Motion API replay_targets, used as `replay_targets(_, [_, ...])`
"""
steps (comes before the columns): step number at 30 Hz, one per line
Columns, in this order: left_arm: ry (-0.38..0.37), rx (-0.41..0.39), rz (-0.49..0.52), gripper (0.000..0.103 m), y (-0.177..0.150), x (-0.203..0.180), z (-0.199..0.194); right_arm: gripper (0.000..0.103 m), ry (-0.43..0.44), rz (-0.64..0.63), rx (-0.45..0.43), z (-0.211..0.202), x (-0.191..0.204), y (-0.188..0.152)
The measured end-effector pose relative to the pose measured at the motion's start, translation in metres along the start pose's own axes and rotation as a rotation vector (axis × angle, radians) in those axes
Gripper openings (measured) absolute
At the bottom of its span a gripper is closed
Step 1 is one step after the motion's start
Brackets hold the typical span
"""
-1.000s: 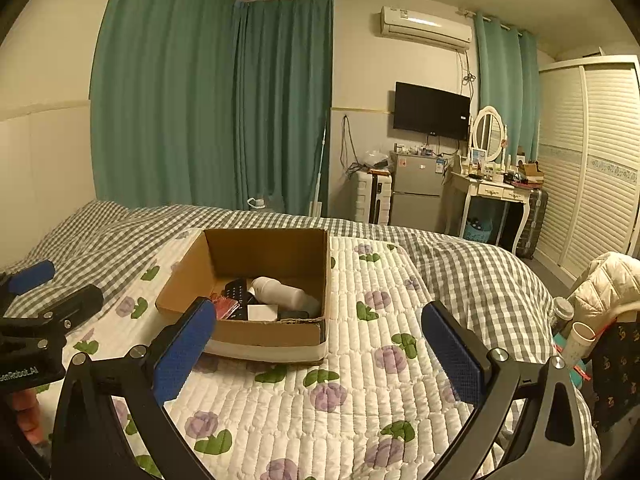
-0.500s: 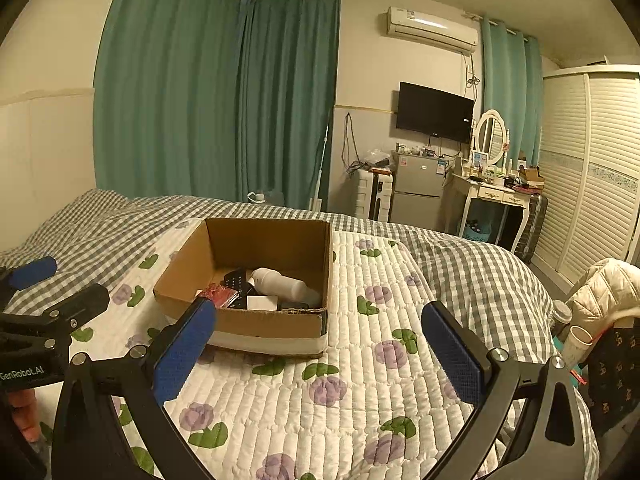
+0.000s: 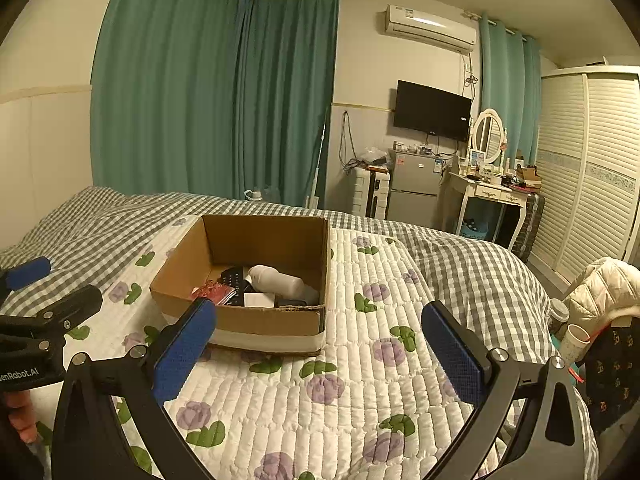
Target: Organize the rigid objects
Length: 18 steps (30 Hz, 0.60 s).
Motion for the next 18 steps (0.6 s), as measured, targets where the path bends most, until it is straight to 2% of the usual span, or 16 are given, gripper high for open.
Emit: replay_targets(18, [0.007,-0.016,0.007,0.103,0.0030,-0.0010,-0.0035,0.103,0.005,-0.006,0.001,-0.0002,0.0020,-0.0010])
Point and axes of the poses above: each gripper's, at about its wrist camera, not at the fingertips, and z roughly the way its jaws point, x to its left, y to its top, the point moved 2 cm from there along z, roughly the way its jaws point, and after that the axes turned 3 degrees about -y, right-handed, at the moved point
